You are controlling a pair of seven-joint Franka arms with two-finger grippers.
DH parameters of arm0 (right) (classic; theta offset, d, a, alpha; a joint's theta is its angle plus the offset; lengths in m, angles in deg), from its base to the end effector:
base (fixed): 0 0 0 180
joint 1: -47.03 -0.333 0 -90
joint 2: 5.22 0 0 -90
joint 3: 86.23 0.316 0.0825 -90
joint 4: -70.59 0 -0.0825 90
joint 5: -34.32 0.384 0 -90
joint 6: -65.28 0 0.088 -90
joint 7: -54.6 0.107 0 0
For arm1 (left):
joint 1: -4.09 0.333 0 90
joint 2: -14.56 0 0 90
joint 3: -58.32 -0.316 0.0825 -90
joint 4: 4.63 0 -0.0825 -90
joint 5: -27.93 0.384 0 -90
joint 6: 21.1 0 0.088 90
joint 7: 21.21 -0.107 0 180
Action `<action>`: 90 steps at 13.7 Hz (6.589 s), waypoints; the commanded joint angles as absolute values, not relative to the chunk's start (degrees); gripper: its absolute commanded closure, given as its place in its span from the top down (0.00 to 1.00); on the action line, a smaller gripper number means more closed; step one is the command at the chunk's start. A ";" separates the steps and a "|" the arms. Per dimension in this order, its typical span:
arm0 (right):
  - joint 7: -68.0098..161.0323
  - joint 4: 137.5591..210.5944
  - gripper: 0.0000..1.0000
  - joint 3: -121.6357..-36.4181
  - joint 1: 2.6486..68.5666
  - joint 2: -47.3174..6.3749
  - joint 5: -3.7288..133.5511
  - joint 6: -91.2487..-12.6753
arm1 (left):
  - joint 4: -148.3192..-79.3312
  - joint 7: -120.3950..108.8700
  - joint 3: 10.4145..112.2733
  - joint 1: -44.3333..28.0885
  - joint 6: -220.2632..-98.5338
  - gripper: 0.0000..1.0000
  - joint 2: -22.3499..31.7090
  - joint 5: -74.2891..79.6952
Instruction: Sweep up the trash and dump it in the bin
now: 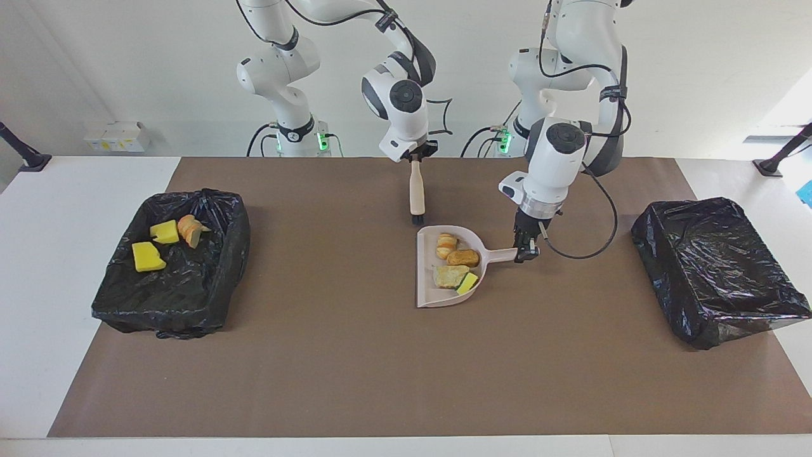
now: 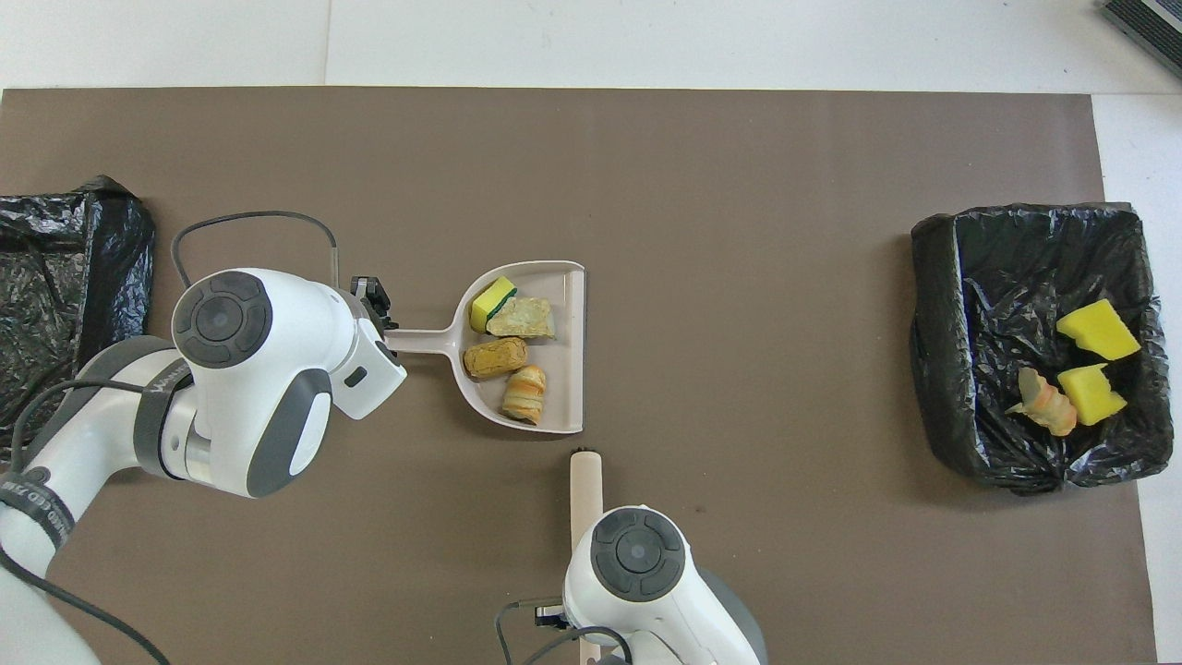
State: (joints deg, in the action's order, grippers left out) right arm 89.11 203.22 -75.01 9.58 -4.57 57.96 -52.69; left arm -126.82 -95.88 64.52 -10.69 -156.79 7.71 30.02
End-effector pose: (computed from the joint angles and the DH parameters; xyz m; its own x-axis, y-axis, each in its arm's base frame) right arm 0.3023 0.3760 0.3324 0.9200 0.0242 -0.3911 -0.0122 -0.9958 -0.0903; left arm 0.5323 -0.2028 0.3634 -0.1223 -0.9924 0.0159 -0.9860 0.1197 -0.1164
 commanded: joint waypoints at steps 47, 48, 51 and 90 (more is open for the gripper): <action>59.08 165.77 1.00 -92.12 44.57 3.13 33.27 -19.44 | -85.65 -131.22 63.41 28.18 -136.41 0.00 1.89 72.76; 58.21 166.30 1.00 -92.12 44.57 3.22 33.35 -19.35 | -88.19 -126.72 63.50 28.00 -136.68 0.00 3.56 77.19; 55.39 166.30 1.00 -91.85 44.57 3.22 33.53 -18.04 | -94.87 -122.55 63.41 27.39 -143.42 0.00 7.87 81.96; 55.83 166.83 1.00 -91.77 44.66 3.48 33.53 -18.21 | -111.58 0.84 65.35 -30.88 -139.65 0.00 3.59 33.46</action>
